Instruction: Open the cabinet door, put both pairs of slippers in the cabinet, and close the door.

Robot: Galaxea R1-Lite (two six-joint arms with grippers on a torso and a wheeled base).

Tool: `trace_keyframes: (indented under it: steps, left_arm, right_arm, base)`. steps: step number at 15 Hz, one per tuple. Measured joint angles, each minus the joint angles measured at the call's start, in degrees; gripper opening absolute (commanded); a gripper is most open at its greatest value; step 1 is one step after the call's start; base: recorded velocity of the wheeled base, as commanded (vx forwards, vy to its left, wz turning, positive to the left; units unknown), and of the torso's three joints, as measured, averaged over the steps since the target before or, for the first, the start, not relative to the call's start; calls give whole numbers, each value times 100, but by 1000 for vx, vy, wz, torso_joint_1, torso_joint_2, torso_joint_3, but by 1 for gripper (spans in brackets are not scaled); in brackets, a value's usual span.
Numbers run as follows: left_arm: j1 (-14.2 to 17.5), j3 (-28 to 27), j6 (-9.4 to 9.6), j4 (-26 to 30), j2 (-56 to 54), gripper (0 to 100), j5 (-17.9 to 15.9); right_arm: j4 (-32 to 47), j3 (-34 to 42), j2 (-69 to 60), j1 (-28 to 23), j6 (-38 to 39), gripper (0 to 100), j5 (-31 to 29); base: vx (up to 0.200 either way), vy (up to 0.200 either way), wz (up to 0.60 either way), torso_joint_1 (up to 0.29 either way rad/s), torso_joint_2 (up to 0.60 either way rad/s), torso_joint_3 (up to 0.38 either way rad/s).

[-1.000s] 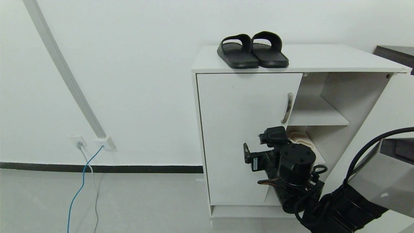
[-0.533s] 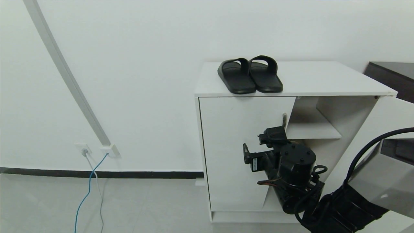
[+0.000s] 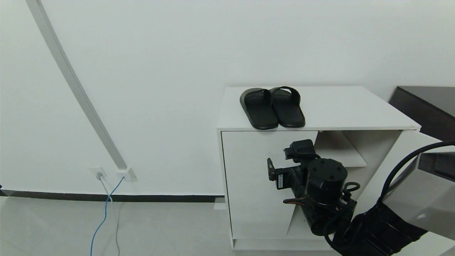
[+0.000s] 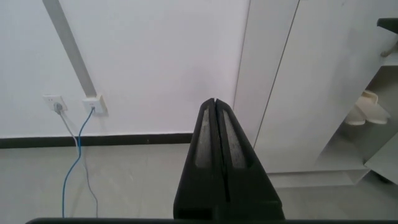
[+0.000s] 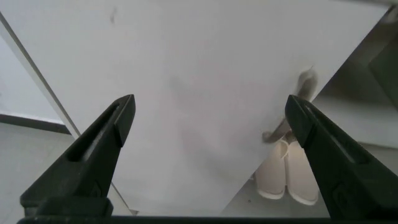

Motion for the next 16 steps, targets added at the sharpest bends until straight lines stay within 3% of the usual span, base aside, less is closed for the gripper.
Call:
trace_keyframes:
  steps: [9,16]
  left_arm:
    - [0,0,0,2,-2,0,0]
    - [0,0,21,2,-2,0,0]
  right_arm:
    - [0,33,4,2,0,100,2]
    - [-9,77,6,-9,9,100,60]
  base:
    - [0,0,0,249,-576,-329]
    - [0,0,0,184,-399,-219]
